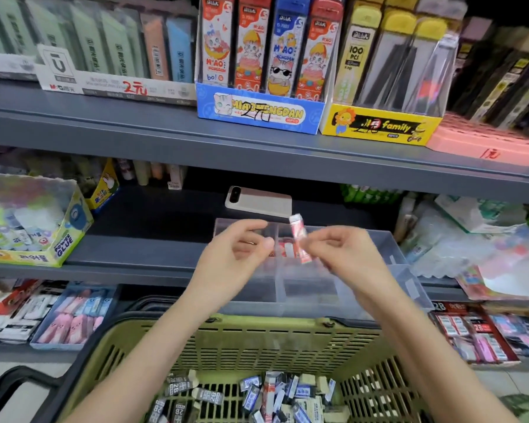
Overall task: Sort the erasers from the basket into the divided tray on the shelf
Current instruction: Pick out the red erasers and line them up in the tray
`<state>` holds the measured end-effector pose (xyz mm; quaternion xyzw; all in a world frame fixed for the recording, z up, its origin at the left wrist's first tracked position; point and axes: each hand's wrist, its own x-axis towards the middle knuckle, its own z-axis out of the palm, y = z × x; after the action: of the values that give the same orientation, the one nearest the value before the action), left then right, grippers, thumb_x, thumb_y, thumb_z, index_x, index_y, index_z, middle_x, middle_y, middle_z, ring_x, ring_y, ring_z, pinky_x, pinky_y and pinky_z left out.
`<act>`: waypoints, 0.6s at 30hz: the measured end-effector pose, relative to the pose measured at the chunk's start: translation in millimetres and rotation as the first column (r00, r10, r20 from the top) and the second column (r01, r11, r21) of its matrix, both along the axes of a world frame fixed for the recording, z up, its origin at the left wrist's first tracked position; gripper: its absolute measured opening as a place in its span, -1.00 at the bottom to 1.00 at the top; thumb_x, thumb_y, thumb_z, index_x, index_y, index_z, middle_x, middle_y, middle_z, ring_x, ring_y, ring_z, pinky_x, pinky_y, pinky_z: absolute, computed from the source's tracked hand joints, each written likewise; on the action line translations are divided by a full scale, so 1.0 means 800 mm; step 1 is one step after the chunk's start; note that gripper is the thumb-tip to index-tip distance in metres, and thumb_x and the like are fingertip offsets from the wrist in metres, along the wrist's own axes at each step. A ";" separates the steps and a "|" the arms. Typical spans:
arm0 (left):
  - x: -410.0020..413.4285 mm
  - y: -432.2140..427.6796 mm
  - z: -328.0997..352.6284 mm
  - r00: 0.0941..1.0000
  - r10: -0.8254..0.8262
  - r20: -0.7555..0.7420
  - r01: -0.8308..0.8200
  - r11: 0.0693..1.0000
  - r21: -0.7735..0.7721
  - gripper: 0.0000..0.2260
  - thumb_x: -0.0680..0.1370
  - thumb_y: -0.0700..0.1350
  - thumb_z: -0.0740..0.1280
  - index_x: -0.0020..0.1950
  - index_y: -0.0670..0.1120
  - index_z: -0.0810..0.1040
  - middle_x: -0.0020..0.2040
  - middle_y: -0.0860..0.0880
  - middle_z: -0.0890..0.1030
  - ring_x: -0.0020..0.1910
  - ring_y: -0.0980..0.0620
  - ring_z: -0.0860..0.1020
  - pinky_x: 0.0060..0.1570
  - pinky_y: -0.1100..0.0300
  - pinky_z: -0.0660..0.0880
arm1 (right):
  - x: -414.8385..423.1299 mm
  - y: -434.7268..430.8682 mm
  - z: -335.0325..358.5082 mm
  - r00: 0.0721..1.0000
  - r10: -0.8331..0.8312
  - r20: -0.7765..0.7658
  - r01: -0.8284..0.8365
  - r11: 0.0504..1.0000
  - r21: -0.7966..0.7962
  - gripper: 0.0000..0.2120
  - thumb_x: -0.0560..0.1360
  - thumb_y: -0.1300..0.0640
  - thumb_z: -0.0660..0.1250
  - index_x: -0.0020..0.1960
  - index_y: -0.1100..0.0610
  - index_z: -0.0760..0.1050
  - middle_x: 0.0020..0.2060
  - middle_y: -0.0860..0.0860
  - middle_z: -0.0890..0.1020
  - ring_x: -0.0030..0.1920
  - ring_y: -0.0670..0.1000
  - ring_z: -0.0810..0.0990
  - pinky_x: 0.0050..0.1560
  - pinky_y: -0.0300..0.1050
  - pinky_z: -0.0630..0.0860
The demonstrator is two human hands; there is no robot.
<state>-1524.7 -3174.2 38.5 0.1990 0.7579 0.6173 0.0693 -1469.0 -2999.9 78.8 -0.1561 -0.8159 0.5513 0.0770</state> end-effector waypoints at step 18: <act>-0.056 0.093 -0.026 0.664 -0.684 -0.303 0.105 0.486 -0.868 -0.54 0.55 0.31 0.10 0.44 0.27 0.29 0.47 0.31 0.23 0.54 0.11 -0.02 0.42 -0.20 -0.28 | -0.095 0.063 -0.022 0.792 -0.217 0.570 -0.338 0.622 0.706 -0.76 0.34 0.10 0.44 -0.29 0.15 0.38 -0.36 -0.02 0.48 -0.25 0.03 0.52 -0.25 -0.20 0.43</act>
<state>-1569.6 -3100.0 17.4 0.5174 0.8511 0.0747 0.0480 -1544.8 -2949.3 61.5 -0.2453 -0.9559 0.0633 -0.1487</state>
